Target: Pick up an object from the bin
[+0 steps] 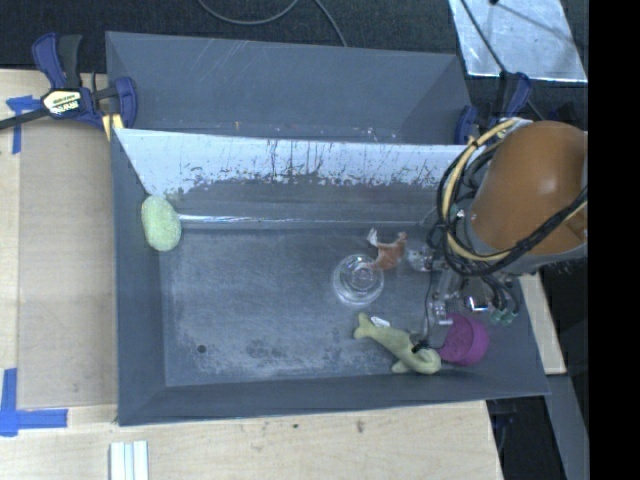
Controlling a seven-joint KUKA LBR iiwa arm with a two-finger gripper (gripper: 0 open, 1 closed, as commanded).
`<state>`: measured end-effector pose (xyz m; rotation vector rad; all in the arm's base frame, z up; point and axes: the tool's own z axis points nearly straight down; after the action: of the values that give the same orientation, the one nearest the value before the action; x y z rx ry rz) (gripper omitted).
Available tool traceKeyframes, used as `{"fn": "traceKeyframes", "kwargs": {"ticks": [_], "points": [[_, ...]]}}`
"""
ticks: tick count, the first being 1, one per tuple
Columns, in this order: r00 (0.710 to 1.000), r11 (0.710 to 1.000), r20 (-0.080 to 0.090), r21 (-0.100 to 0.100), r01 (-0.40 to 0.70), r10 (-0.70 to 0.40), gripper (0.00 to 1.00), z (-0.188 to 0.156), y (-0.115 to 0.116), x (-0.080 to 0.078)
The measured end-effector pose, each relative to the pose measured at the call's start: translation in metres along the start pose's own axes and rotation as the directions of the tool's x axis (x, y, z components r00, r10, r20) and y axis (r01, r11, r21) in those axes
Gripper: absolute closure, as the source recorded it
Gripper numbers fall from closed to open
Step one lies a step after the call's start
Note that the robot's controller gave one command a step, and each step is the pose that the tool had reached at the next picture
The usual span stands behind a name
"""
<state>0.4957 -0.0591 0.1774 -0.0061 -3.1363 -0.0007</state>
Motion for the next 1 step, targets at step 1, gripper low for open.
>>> {"fn": "traceKeyframes", "kwargs": {"ticks": [1], "points": [[1.0, 1.0, 0.008, 0.001, 0.003, -0.003, 0.0, -0.0046, 0.0002, -0.0016]]}}
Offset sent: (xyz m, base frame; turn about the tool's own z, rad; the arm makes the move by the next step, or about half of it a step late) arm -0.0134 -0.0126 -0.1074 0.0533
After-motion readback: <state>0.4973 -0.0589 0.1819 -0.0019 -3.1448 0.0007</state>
